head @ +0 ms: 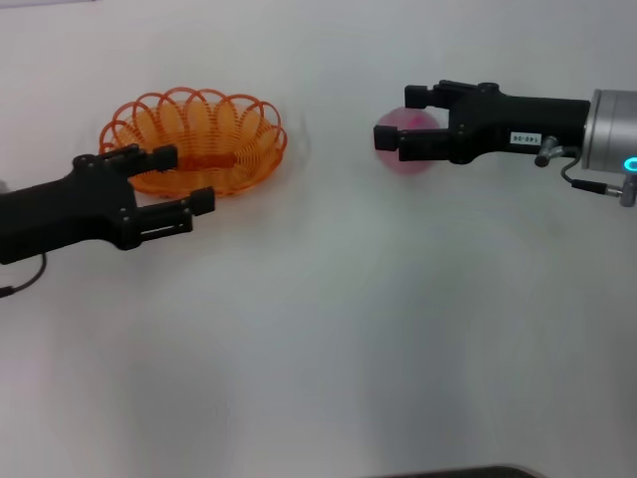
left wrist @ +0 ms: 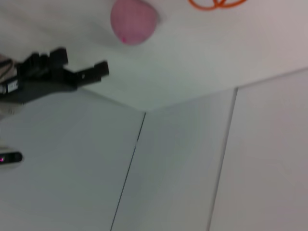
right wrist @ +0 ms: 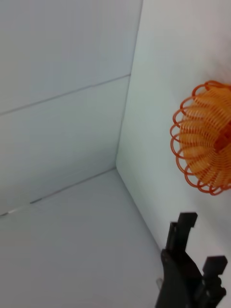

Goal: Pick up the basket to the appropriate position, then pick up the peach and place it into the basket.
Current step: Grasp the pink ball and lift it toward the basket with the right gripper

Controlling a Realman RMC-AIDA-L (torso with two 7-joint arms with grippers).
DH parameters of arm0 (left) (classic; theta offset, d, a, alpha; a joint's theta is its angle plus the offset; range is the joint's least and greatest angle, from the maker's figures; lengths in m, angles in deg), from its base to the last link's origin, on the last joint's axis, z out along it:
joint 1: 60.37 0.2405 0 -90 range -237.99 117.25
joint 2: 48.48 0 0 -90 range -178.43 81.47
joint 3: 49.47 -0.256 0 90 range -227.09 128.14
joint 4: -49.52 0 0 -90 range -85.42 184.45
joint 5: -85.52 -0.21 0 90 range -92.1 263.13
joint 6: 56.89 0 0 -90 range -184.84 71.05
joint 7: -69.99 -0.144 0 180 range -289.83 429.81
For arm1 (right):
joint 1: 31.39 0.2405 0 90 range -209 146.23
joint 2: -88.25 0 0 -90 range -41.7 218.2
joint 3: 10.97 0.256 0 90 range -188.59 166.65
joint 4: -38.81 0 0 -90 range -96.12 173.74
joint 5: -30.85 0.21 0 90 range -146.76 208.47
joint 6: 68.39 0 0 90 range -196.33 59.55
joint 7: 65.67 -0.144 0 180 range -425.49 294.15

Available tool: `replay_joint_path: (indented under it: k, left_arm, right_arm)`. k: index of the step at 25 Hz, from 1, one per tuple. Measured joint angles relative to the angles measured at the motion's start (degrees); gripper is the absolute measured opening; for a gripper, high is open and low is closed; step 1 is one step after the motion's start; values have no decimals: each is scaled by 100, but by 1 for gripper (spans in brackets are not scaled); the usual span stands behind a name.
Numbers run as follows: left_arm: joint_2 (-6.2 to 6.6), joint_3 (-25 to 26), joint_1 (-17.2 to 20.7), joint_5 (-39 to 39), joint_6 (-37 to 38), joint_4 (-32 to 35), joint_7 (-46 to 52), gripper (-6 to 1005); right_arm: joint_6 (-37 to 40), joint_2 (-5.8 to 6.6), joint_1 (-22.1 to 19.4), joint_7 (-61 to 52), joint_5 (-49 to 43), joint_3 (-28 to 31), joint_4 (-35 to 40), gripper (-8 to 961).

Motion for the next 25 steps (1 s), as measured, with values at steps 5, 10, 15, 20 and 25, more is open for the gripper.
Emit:
replay_joint_path:
  k: [5,10,15,20,25]
  left_arm:
    - [5,-4,-9,53,-270,-325,-179,800]
    - [-1,1,35,35,-305,-350,-190,799]
    - [-4,1,89,43,-328,-356,-193,798]
    - [-6,-9,99,41,-339,-404,-195,798]
    - [-5,54,113,118,-257,-459,-196,799]
  right_arm:
    - [-10,-21,71,185,0,-170,-6,946]
    - [-24,-27,121,317,23,-247,-10,946]
    - [39,1,124,421,346,-231,44,947]
    - [405,44,236,199,536,-264,649,947]
    - [588,84,304,-457,430,-400,1551,946]
